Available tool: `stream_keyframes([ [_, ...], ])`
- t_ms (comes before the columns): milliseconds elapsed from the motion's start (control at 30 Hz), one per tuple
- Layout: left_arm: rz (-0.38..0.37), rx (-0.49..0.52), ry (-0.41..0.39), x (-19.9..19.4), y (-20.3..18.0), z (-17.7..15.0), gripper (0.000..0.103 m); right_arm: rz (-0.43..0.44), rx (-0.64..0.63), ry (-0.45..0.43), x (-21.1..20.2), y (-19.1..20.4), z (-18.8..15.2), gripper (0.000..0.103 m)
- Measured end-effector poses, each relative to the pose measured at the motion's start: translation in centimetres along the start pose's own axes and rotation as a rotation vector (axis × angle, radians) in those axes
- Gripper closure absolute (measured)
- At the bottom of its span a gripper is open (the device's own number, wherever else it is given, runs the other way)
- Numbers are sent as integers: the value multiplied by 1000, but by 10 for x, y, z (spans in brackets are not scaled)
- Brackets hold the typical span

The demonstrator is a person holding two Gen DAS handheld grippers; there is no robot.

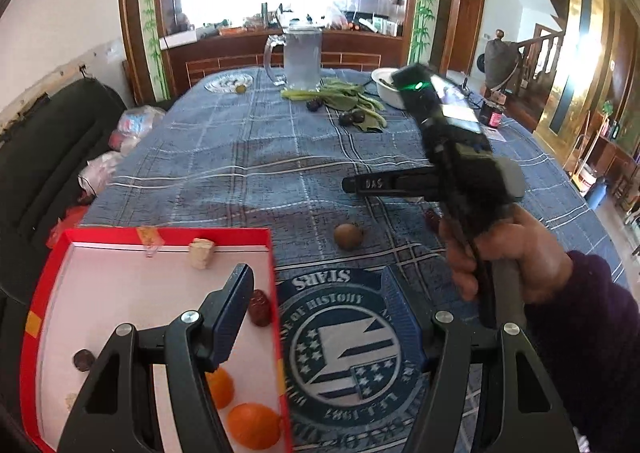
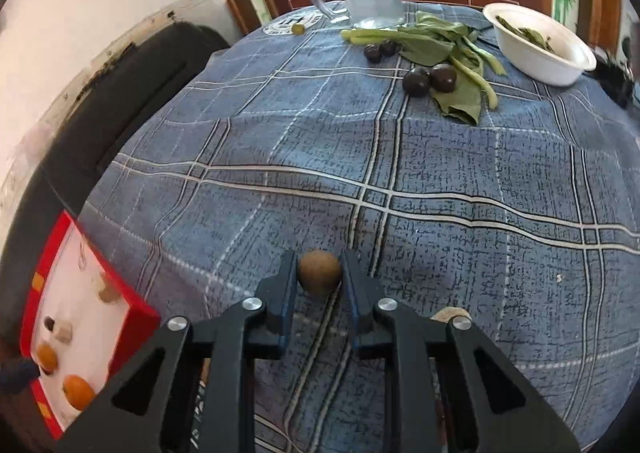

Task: Organize fruits
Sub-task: 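Grasp a brown nut with the right gripper while the left grasps another brown nut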

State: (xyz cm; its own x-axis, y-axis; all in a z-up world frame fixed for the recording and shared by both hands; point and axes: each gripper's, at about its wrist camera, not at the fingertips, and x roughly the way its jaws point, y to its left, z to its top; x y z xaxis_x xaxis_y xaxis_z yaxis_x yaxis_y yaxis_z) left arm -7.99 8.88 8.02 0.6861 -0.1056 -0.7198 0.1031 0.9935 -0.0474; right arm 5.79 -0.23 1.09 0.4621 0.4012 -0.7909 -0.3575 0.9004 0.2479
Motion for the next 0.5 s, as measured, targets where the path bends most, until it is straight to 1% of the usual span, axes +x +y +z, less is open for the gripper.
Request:
stream_keyframes([
  [67,-8,9,15,6,-4,5,37,27,26,-5,-10,-6,1,79],
  [167,-4,14,49,19,-9,12,38,79,50,-46,-37,-13,4,79],
  [200,-3,15,65,26,-10,15,42,88,52,-66,-49,-15,3,79],
  [267,13,16,90,37,-13,21,44,109,55,-108,-74,-21,1,79],
  [333,15,30,109,50,-18,26,45,113,63,-141,-94,-28,-3,79],
  [400,37,45,138,63,-21,29,46,119,76,-155,-110,-38,-12,79],
  [467,39,68,161,75,-26,29,46,105,82,-172,-120,-48,-22,79],
  [500,53,73,177,81,-28,29,49,93,82,-177,-124,-53,-26,79],
])
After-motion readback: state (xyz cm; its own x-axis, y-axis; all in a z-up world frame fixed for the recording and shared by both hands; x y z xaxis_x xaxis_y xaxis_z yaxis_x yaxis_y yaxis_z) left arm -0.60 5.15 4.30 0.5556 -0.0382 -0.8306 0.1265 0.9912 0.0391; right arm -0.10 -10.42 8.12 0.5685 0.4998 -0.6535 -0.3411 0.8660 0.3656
